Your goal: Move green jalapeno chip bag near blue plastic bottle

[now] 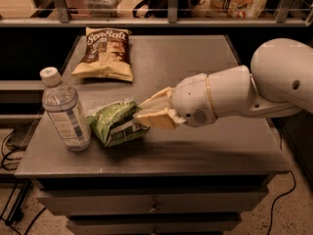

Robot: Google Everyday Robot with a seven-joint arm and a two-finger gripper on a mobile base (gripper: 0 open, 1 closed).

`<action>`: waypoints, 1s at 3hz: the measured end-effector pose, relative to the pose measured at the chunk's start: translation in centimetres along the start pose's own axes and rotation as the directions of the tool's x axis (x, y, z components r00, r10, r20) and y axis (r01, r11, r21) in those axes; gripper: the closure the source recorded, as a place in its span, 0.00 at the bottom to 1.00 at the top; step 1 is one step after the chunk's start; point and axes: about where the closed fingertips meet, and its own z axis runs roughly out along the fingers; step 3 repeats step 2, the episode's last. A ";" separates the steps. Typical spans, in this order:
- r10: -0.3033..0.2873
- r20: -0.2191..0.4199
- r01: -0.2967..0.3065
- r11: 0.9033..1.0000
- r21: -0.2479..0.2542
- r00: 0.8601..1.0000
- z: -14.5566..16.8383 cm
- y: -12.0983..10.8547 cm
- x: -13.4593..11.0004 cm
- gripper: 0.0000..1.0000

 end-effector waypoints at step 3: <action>-0.008 -0.003 0.008 1.000 -0.003 1.000 0.2 0.3 -0.3 0.00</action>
Offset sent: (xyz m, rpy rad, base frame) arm -0.0007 0.0018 0.0008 -0.0017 -0.0028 0.0017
